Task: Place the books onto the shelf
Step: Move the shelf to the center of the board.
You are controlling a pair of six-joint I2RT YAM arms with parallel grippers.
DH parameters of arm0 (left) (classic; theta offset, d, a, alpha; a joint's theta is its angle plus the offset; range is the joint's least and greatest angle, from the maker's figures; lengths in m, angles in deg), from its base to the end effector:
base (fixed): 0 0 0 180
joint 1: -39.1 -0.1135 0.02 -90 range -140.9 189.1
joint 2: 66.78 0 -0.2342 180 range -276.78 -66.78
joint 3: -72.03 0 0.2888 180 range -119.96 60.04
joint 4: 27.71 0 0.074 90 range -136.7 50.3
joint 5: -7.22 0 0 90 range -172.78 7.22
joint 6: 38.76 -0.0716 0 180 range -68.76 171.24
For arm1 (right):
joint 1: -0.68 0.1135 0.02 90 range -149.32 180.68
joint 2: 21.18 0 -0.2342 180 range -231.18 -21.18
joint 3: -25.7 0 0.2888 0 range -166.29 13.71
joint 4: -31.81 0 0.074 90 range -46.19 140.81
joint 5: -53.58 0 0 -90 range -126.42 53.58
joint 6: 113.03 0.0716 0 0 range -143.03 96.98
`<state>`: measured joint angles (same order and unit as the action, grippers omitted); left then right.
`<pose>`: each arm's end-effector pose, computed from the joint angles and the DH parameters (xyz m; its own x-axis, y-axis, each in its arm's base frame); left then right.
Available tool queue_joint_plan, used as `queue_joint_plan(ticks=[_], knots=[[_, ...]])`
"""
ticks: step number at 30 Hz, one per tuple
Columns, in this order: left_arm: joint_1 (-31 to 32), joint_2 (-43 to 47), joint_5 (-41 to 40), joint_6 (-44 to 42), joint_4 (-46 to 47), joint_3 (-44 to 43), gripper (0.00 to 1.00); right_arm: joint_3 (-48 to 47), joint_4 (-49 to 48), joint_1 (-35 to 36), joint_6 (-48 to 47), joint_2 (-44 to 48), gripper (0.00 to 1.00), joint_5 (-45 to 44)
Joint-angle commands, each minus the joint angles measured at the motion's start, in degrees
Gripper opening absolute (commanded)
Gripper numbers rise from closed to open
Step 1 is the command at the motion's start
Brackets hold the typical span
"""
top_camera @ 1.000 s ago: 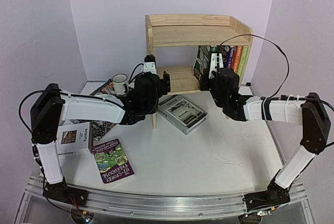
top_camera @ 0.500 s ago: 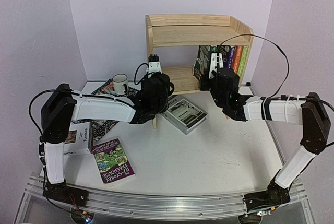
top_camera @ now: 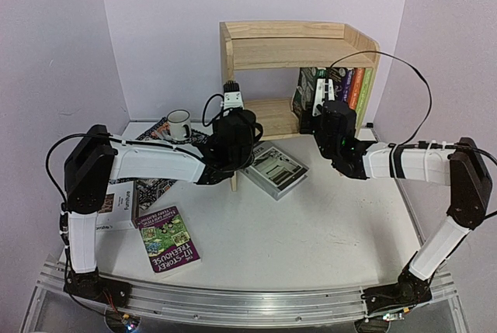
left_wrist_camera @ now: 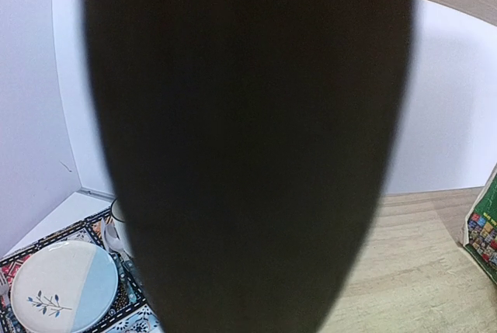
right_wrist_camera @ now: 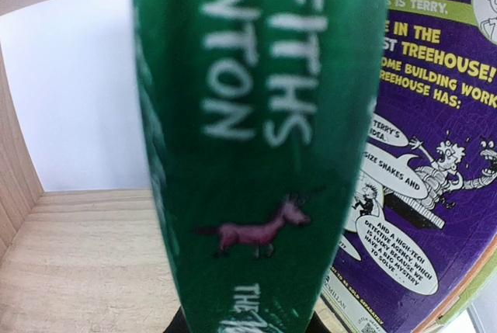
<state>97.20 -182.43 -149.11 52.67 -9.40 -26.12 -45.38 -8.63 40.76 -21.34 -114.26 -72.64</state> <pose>0.3197 -0.3894 0.2392 0.0110 -0.0367 -0.9993 -0.1429 0.9890 -0.0379 0.3527 0.2415 0.2809 0.2392 0.2324 -0.9427 -0.0976 0.9718 0.2148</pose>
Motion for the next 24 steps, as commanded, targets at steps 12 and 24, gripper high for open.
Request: queue_joint_plan(ticks=[12, 24], knots=[[-3.3, 4.7, 7.4, -1.1, 1.9, 1.8, 0.0, -3.3, 0.6, 3.6, 4.7, 4.0, 0.0, -4.9], [-4.4, 7.4, 6.0, -0.6, 1.9, 5.1, 0.0, -1.5, -0.6, 10.4, 3.5, 5.3, 0.0, -9.8]])
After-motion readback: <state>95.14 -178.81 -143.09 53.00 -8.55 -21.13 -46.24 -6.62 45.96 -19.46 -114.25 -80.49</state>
